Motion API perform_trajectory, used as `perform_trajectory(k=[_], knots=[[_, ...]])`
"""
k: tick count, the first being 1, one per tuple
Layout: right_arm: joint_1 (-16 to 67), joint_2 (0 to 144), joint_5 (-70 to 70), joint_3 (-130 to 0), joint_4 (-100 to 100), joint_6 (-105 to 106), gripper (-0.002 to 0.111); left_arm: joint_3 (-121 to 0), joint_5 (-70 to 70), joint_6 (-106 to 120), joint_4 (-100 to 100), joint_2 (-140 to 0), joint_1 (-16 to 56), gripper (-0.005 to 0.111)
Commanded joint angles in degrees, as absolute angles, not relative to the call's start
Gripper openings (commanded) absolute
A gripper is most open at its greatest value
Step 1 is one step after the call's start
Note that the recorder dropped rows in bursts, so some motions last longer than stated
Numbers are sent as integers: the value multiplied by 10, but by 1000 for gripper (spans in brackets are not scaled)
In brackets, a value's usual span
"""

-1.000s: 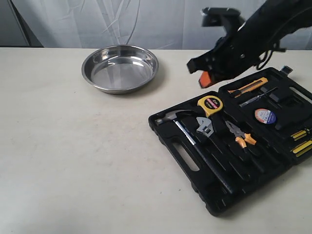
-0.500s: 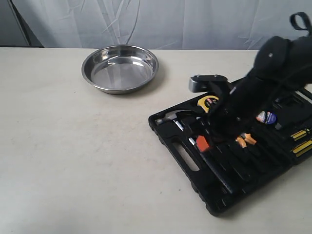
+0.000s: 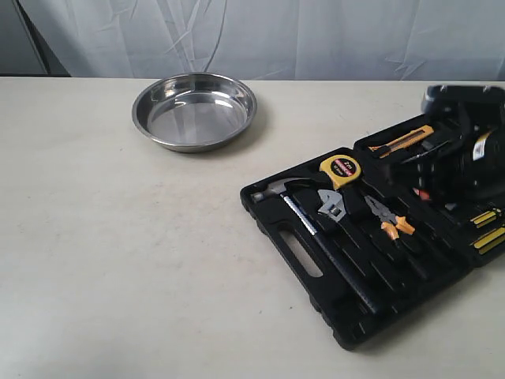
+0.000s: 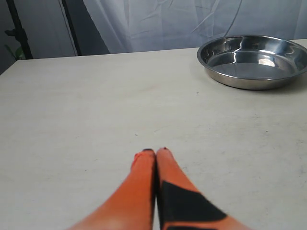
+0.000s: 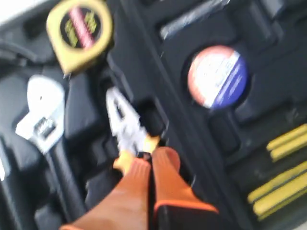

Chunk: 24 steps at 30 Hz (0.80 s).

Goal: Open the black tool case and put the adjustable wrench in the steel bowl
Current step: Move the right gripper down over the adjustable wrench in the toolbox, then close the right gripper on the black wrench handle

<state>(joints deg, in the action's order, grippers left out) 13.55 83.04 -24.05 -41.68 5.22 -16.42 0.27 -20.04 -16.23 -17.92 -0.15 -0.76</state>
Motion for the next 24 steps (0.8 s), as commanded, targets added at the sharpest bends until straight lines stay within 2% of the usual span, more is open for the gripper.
perform_trajectory(k=[1,3,6,8,14,16,21,22,24], knots=[[114,918,-227,-543,85,-154,-1,0,-194,-163,-183,0,-10,0],[125,967,-276,-616,49,-92,-1,0,-194,-163,-183,0,-10,0],[143,1024,-426,-700,-37,0,-1,0,-194,-163,-183,0,-10,0],[152,1050,-486,-721,-88,28,-1,0,-194,-163,-183,0,-10,0],[178,1075,-477,-686,-128,60,1,0,-194,-163,-183,0,-10,0],[178,1076,-477,-675,-137,62,9,0,-194,-163,-183,0,-10,0],[178,1077,-490,-671,-156,91,43,0,-194,-163,-183,0,-10,0],[178,1077,-493,-671,-156,91,48,0,-194,-163,-183,0,-10,0],[178,1078,-494,-670,-156,91,50,0,-194,-163,-183,0,-10,0]])
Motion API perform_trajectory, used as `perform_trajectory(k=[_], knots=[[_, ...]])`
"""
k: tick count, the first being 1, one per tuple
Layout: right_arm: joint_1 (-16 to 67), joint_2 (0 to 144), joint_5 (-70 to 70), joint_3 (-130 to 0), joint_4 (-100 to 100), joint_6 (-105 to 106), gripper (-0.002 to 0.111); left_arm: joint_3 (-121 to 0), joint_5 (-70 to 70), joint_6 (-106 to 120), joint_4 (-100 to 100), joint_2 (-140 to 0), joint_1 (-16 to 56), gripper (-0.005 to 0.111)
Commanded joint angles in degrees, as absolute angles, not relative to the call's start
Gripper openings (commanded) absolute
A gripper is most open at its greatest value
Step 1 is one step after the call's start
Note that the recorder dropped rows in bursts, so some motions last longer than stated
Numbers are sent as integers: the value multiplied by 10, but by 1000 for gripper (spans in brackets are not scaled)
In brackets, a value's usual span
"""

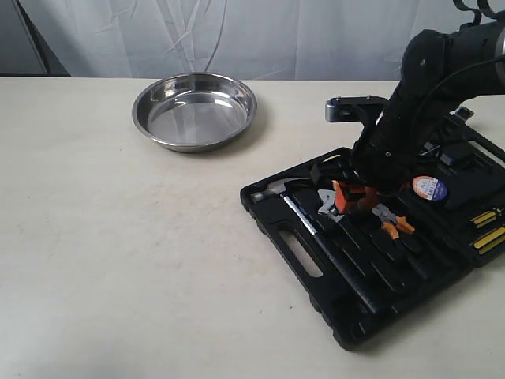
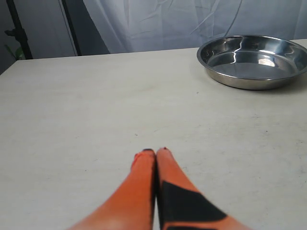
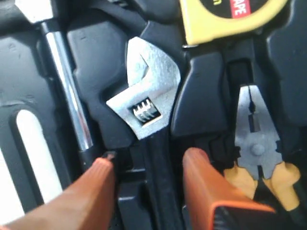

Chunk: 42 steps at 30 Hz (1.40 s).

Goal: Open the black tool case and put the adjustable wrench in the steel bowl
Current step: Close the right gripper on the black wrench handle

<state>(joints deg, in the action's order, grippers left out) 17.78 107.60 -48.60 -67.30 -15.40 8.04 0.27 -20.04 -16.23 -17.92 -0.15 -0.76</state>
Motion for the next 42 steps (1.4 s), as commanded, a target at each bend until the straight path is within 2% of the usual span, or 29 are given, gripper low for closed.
perform_trajectory(k=[1,15,17,21,22,42], knots=[[178,1082,-494,-670,-155,91,49,0,-194,-163,-183,0,-10,0],[178,1166,-492,-670,-136,103,48,0,-194,-163,-183,0,-10,0],[178,1178,-499,-670,-133,103,40,0,-194,-163,-183,0,-10,0],[178,1195,-521,-670,-139,124,3,0,-194,-163,-183,0,-10,0],[178,1195,-523,-670,-144,134,0,0,-194,-163,-183,0,-10,0],[178,1064,-520,-671,-205,180,-1,0,-194,-163,-183,0,-10,0]])
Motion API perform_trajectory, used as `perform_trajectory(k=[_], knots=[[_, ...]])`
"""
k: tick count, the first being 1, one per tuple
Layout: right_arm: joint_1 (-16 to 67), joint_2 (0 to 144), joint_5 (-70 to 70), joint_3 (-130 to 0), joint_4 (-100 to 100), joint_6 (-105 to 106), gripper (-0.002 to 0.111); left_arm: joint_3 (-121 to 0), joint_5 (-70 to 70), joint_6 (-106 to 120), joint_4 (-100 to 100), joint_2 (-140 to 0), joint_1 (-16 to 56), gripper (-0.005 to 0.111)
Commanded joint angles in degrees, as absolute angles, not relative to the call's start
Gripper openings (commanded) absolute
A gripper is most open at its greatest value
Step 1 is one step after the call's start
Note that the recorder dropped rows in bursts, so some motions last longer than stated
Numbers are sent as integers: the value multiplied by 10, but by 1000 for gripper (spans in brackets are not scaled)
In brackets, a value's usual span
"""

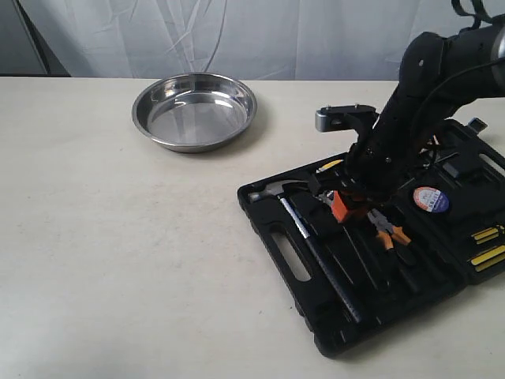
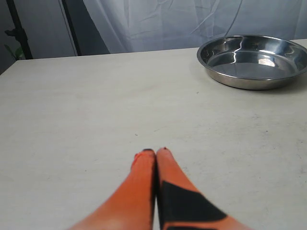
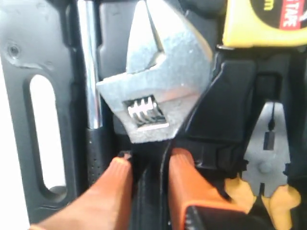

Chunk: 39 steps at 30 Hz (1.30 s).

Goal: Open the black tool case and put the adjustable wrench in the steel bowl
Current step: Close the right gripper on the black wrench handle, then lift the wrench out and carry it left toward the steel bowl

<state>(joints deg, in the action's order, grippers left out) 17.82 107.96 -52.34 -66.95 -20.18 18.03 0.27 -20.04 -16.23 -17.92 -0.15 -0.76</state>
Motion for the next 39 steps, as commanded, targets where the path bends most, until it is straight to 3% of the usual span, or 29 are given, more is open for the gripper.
perform_trajectory(k=[1,8,15,27,39], knots=[[178,1063,-520,-671,-205,180,-1,0,-194,-163,-183,0,-10,0],[178,1038,-473,-681,-218,180,-1,0,-194,-163,-183,0,-10,0],[178,1059,-442,-775,-247,180,-1,0,-194,-163,-183,0,-10,0],[178,1239,-450,-1048,-421,262,-1,0,-194,-163,-183,0,-10,0],[178,1405,-437,-1231,-616,501,-1,0,-196,-163,-183,0,-10,0]])
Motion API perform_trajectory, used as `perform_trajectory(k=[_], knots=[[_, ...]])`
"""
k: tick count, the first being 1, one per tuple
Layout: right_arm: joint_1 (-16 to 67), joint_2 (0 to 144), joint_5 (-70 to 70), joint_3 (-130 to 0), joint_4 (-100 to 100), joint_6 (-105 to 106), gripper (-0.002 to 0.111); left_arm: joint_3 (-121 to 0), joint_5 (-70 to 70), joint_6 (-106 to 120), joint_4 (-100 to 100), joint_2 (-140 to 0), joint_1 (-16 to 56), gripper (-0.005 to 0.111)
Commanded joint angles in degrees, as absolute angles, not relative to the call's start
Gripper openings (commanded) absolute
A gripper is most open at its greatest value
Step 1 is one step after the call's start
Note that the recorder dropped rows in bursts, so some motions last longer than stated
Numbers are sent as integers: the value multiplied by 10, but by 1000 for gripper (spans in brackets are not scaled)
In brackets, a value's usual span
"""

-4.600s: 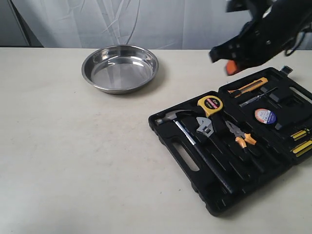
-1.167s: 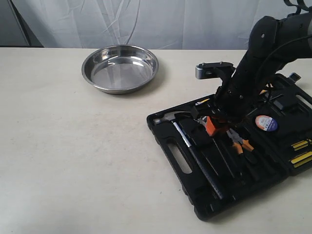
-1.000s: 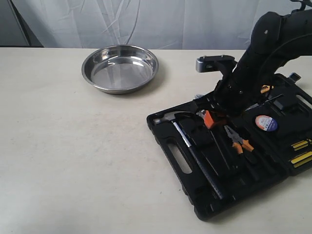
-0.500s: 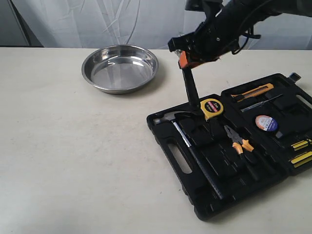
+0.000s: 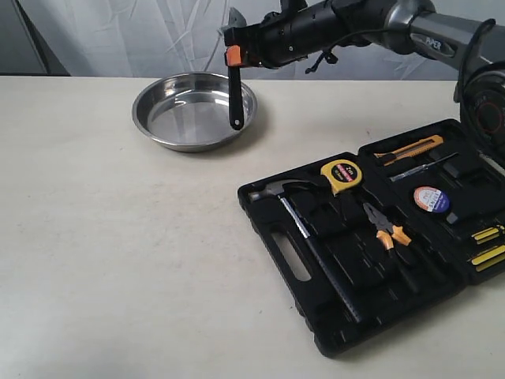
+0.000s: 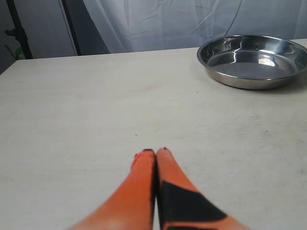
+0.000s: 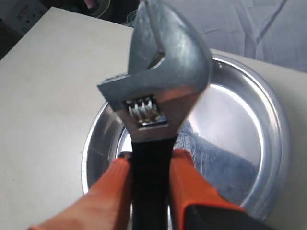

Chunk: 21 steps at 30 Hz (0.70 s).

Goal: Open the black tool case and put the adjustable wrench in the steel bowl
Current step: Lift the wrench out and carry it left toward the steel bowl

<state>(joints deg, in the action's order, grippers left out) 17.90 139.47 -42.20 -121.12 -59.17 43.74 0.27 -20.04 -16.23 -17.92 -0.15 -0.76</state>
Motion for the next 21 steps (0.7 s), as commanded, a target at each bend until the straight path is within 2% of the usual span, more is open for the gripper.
perform_trajectory(k=[1,7,15,21], knots=[[177,1405,-440,-1231,-615,504,-1,0,-196,-163,-183,0,-10,0],[147,1405,-479,-1231,-555,510,-1,0,-196,-163,-183,0,-10,0],[90,1409,-435,-1232,-709,613,-1,0,-194,-163,-183,0,-10,0],[86,1474,-533,-1323,-751,656,-1,0,-194,-163,-183,0,-10,0]])
